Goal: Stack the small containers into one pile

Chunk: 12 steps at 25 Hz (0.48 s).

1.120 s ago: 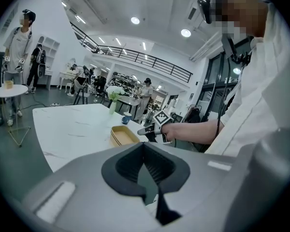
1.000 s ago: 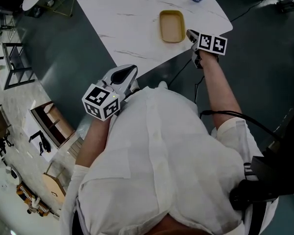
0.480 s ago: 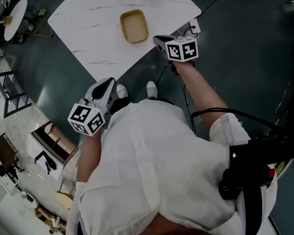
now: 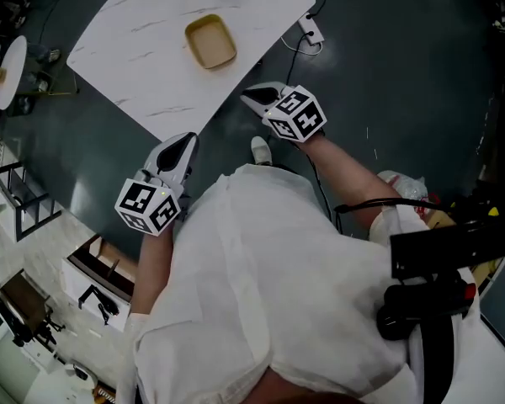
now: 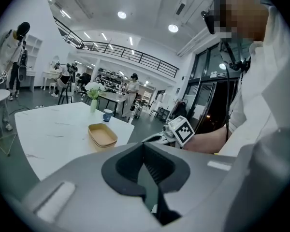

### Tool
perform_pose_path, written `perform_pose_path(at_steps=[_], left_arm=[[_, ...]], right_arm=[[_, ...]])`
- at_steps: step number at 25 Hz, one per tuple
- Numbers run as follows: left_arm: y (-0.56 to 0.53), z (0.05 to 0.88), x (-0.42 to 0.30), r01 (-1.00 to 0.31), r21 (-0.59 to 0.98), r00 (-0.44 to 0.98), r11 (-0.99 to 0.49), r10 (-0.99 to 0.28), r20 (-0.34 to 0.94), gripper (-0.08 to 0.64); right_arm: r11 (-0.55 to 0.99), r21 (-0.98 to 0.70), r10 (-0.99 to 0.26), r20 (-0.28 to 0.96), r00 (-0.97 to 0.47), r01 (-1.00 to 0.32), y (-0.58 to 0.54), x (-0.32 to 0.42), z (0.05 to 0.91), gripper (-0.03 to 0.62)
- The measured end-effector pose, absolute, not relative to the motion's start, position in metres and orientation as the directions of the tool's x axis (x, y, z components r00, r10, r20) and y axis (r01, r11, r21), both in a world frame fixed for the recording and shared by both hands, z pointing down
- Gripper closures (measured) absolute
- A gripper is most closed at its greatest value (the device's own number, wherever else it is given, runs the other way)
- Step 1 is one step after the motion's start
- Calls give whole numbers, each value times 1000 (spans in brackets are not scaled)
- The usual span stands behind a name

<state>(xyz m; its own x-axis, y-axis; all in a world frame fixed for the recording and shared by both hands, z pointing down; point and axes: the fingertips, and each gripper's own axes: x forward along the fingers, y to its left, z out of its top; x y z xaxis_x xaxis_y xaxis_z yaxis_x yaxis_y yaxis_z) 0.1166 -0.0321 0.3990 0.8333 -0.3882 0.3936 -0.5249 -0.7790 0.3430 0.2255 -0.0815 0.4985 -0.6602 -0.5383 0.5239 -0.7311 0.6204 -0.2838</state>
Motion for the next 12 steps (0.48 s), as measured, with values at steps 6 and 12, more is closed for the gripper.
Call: perform_pose_path(at_steps=[6,12], left_arm=[[-6,395,57,-527,344,836,-778,-401,374,552],[19,394,9,-528,358,841,-770,-414,349,552]], right_arm=[[667,-212,-536,529,-658,-714,-39,169,481,575],[718,-125,-534,533,-657,-685,-3,120,460,575]])
